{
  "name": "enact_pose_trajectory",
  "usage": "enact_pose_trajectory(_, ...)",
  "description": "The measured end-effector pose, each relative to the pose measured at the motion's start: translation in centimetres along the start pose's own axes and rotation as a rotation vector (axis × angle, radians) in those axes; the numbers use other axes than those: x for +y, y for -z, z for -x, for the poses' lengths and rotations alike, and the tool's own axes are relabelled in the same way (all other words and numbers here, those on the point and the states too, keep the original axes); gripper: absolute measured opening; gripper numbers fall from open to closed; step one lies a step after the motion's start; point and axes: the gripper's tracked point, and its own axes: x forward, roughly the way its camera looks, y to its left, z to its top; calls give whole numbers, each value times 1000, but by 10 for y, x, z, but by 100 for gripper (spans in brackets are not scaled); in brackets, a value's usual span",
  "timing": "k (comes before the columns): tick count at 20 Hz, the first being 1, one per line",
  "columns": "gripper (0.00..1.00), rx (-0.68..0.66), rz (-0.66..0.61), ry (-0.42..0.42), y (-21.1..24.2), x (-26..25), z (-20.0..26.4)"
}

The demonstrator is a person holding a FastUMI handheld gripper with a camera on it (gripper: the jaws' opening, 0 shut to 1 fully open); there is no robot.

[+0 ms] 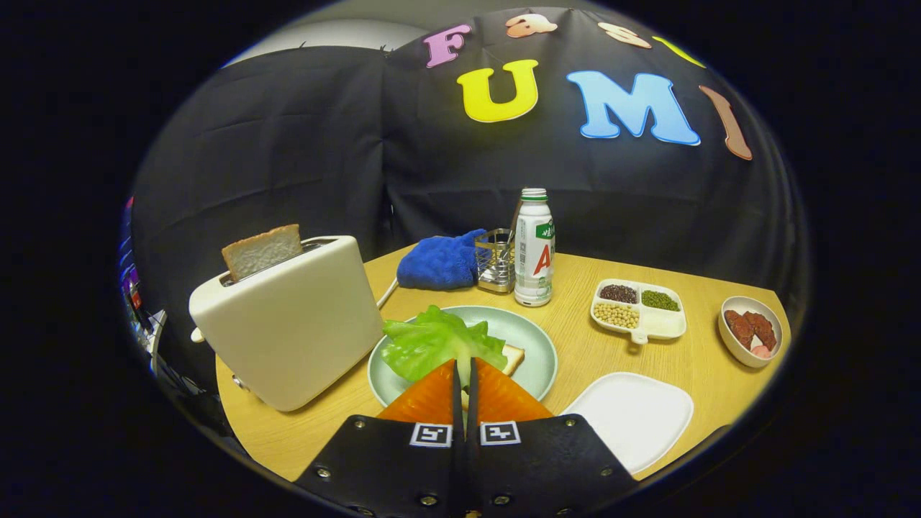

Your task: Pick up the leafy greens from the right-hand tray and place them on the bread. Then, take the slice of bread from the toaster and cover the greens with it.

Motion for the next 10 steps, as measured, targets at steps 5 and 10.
enact_pose_trajectory(5, 5, 46, -1, 40, 13, -4, -19)
enact_pose_trajectory(10, 24, 48, 20, 34, 13, 5, -17)
